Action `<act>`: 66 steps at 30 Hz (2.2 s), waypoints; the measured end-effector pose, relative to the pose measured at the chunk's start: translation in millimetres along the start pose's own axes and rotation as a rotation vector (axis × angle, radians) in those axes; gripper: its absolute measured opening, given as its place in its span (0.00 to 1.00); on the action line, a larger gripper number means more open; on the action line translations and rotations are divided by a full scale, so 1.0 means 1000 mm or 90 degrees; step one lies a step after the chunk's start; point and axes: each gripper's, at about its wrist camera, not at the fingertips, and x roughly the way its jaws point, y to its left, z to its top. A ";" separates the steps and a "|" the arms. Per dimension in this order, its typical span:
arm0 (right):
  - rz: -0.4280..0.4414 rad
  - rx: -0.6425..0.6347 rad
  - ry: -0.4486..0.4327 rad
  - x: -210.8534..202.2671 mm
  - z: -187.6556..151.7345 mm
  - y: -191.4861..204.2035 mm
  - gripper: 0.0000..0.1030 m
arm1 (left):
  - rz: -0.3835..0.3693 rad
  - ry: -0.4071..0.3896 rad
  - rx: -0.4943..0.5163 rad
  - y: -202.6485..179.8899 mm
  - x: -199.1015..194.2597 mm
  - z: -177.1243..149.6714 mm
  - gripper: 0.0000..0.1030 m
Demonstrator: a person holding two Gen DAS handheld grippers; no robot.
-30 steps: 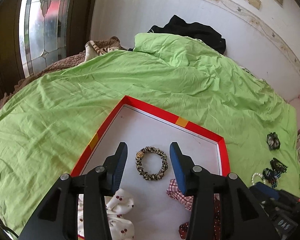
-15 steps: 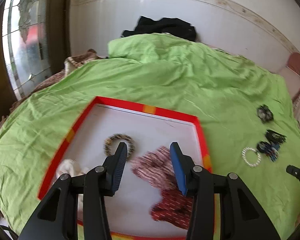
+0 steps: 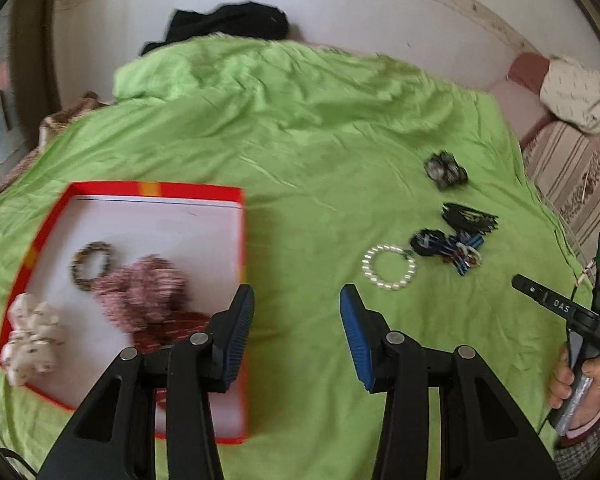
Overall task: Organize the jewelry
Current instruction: 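Grasp the pearl bracelet with the left tool while the right tool grasps the black claw clip, then carry the pearl bracelet and claw clip into the tray and open both tools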
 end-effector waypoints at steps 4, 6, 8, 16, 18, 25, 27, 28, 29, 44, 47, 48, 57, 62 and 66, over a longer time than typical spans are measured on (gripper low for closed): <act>0.024 0.023 0.008 0.011 0.008 -0.014 0.38 | -0.029 0.047 0.004 -0.026 0.043 0.014 0.42; 0.034 0.022 0.006 0.015 0.016 -0.016 0.38 | -0.048 0.068 0.001 -0.035 0.067 0.020 0.42; 0.034 0.021 -0.002 0.020 0.025 -0.017 0.38 | -0.058 0.083 0.001 -0.042 0.088 0.023 0.42; 0.081 0.050 0.003 0.046 0.054 -0.027 0.38 | -0.069 0.135 0.030 -0.064 0.148 0.020 0.35; 0.085 0.062 -0.007 0.049 0.062 -0.032 0.38 | -0.073 0.136 0.035 -0.067 0.153 0.019 0.35; 0.098 0.092 -0.025 0.069 0.086 -0.039 0.38 | -0.092 0.138 0.026 -0.067 0.167 0.023 0.35; 0.101 0.093 -0.022 0.078 0.089 -0.037 0.38 | -0.096 0.139 0.021 -0.067 0.170 0.024 0.35; 0.102 0.093 -0.021 0.082 0.089 -0.036 0.38 | -0.096 0.138 0.021 -0.068 0.172 0.025 0.35; 0.101 0.091 -0.017 0.087 0.089 -0.035 0.38 | -0.095 0.136 0.022 -0.069 0.173 0.025 0.35; 0.071 0.026 -0.074 0.049 0.094 -0.004 0.09 | -0.084 0.096 0.016 -0.074 0.125 0.026 0.09; 0.095 0.011 -0.098 0.023 0.094 0.014 0.09 | -0.090 0.061 0.024 -0.070 0.089 0.028 0.09; 0.101 0.004 -0.103 0.017 0.093 0.020 0.09 | -0.090 0.047 0.027 -0.068 0.076 0.028 0.09; 0.158 -0.090 -0.100 -0.028 0.056 0.097 0.09 | -0.095 -0.050 -0.006 -0.015 -0.019 0.032 0.09; 0.191 -0.128 -0.086 -0.045 0.031 0.141 0.09 | -0.061 -0.087 -0.042 0.034 -0.050 0.032 0.09; 0.197 -0.170 -0.063 -0.043 0.017 0.182 0.09 | -0.022 -0.093 -0.070 0.073 -0.059 0.027 0.09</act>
